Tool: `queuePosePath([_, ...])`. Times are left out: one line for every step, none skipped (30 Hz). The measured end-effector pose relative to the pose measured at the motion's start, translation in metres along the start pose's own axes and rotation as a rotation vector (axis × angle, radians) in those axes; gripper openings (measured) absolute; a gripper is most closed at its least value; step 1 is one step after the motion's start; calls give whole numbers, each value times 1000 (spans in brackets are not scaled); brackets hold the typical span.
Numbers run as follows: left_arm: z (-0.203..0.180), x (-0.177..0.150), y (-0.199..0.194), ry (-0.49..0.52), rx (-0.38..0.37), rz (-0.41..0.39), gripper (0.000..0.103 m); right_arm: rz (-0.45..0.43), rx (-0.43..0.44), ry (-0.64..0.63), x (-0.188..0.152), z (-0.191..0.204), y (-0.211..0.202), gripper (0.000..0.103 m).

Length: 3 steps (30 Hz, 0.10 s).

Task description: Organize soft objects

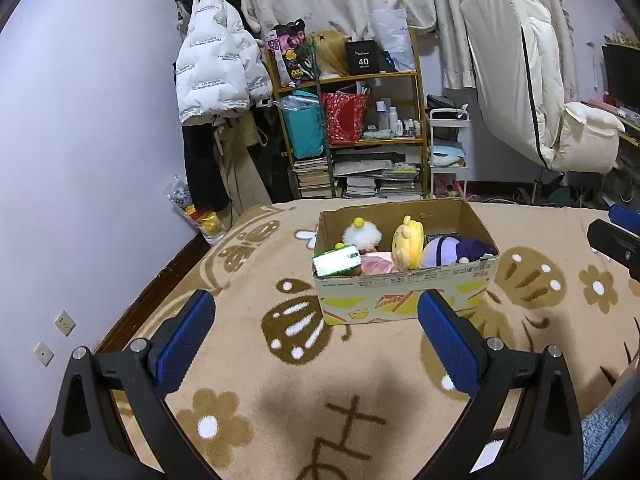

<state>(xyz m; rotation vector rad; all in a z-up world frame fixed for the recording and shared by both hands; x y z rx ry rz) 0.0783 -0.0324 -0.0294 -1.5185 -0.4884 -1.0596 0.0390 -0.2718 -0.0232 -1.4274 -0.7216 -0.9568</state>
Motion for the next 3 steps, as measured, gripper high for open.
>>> queuePosePath([0, 0, 0, 2, -1, 0, 101, -2, -1, -1, 1, -1, 0, 103])
queuePosePath([-1, 0, 0, -1, -3, 0, 101, -2, 0, -1, 1, -1, 1, 103])
queuePosePath([-1, 0, 0, -3, -5, 0, 101, 0, 2, -1, 1, -1, 1, 103])
Point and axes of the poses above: each gripper's, at about its wrist camera, not at the fingertips, and y roughly the way its jaws point, z to its left, x to its top, the point moved 10 cm from there along y, roughly the way its jaws point, and after that the axes turned 11 degrees about -x, right-handed, at the moved point
